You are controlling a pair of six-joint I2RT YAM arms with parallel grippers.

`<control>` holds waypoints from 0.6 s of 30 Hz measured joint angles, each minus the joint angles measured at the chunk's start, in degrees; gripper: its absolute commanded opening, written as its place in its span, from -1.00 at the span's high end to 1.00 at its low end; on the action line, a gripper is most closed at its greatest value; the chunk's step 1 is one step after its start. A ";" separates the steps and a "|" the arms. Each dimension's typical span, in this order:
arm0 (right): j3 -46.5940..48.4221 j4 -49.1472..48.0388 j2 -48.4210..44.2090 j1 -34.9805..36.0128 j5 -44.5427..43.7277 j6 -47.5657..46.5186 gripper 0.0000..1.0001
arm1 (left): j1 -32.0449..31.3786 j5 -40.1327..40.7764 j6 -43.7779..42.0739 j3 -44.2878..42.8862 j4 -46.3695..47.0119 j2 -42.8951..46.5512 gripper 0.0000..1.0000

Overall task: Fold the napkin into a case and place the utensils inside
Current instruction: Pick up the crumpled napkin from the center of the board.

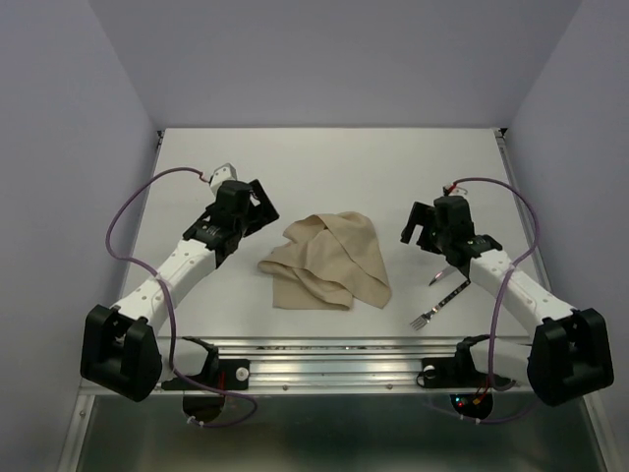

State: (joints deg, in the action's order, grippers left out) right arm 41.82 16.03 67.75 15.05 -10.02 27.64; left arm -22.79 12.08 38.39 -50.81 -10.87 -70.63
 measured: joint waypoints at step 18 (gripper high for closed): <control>1.57 -0.26 6.29 14.56 -2.03 3.10 -1.00 | -1.27 -6.67 -2.16 0.72 -2.23 -6.91 -0.48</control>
State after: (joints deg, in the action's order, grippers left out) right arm 43.40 15.77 74.04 29.61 -12.05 30.74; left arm -24.05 5.41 36.23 -50.09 -13.10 -77.54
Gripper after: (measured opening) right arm 0.998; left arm 0.758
